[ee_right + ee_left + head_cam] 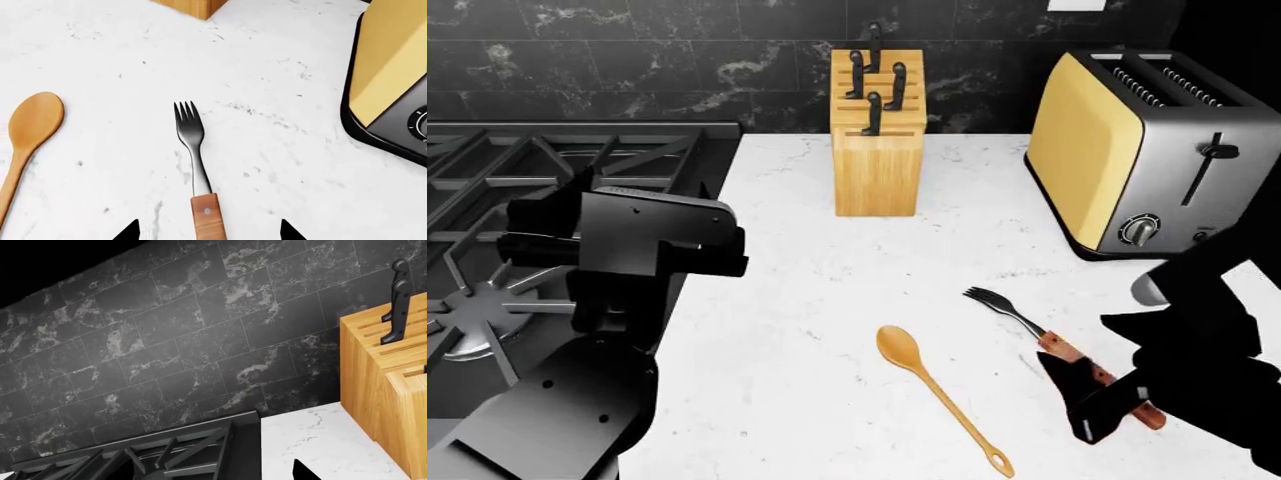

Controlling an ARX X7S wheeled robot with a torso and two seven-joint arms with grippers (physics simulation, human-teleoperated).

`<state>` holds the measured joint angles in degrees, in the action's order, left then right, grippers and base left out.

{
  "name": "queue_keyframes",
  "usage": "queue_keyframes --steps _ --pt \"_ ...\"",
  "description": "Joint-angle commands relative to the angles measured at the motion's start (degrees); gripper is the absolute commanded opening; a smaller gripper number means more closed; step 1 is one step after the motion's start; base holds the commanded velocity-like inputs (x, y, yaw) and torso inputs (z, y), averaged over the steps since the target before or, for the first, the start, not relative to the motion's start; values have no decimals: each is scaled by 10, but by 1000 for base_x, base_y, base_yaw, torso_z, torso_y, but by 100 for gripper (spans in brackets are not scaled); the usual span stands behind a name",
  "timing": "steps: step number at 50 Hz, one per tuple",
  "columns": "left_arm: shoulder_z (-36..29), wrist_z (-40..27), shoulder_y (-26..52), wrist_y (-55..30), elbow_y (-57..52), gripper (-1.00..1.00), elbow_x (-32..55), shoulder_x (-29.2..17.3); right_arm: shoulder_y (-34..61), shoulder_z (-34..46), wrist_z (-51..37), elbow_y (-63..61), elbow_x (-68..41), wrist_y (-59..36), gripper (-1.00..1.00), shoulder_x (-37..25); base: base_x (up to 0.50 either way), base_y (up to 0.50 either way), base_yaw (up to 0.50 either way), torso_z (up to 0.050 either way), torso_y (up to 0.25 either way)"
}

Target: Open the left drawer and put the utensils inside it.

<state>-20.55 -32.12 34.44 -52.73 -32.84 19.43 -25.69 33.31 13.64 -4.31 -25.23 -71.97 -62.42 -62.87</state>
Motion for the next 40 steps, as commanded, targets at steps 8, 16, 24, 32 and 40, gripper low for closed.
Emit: queue_keyframes --steps 8,16,24,32,40 --pt "1 -2 3 -7 -6 100 4 -1 -61 19 41 15 47 50 100 3 0 0 0 0 0" --pt "0 -4 6 -13 -11 100 5 -1 -96 20 54 24 63 79 100 2 0 0 0 0 0" --pt "-2 -5 5 -14 -13 100 5 -2 -127 18 65 32 73 104 100 1 0 0 0 0 0" --pt "-2 -6 5 -15 -14 100 5 -3 -126 25 74 39 80 108 100 7 0 0 0 0 0" --pt "-2 -6 6 -16 -15 100 6 -4 -125 45 99 58 103 119 100 25 3 1 3 0 0"
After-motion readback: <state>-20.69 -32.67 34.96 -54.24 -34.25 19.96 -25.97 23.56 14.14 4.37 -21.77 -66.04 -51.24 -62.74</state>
